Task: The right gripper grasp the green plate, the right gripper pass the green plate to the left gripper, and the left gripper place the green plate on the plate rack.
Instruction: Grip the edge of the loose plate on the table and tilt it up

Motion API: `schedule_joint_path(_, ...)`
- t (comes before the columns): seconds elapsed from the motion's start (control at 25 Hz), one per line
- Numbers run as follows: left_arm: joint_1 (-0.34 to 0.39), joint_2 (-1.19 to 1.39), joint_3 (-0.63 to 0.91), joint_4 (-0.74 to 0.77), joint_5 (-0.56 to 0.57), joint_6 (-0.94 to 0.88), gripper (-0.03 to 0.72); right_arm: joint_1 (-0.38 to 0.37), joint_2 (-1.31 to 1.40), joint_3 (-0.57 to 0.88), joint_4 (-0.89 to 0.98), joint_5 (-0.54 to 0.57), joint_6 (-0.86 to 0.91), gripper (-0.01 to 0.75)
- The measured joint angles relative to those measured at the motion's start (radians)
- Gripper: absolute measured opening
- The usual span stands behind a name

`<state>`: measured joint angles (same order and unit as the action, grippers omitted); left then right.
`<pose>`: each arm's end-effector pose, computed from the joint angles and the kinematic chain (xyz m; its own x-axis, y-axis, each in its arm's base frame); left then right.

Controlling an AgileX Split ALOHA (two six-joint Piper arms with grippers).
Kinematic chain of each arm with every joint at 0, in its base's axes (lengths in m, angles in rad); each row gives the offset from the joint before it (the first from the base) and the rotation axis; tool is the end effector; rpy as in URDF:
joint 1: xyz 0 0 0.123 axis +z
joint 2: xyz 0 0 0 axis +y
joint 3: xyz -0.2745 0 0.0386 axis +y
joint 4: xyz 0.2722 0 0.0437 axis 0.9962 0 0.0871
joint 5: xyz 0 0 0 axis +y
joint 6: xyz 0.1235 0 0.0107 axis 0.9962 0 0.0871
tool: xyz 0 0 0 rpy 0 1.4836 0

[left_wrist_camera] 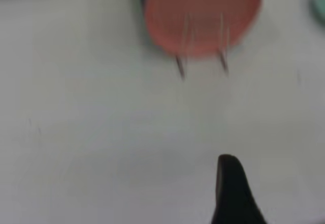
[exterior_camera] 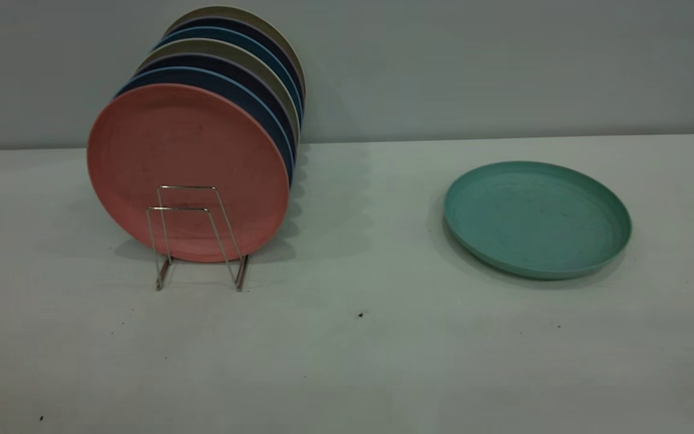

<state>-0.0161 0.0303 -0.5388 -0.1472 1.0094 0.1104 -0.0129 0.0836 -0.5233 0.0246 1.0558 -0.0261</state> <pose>0.0559 -0.0163 0.2916 -0.3931 0.0377 -0.9187 0.1424 0.9896 -0.0203 0.0644 0.0018 0.2772 -0.5043 -0.0075 -0.8635 -0.0126 0.9999 -0.0013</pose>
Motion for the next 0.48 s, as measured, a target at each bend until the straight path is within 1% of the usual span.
schedule_joint_path(0.12, 0.000, 0.166, -0.058, 0.044, -0.088, -0.014, 0.472, 0.000, 0.171, -0.052, 0.000, -0.088, -0.007, 0.431)
schedule_joint_path(0.28, 0.000, 0.473, -0.169, 0.063, -0.138, -0.010, 0.505, 0.000, 0.418, -0.124, 0.023, -0.194, -0.052, 0.463)
schedule_joint_path(0.36, 0.000, 0.622, -0.226, 0.065, -0.154, 0.017, 0.524, 0.000, 0.525, -0.151, 0.058, -0.229, -0.096, 0.487)
schedule_joint_path(0.48, 0.000, 0.804, -0.301, 0.060, -0.190, 0.088, 0.538, 0.000, 0.681, -0.181, 0.163, -0.256, -0.175, 0.504)
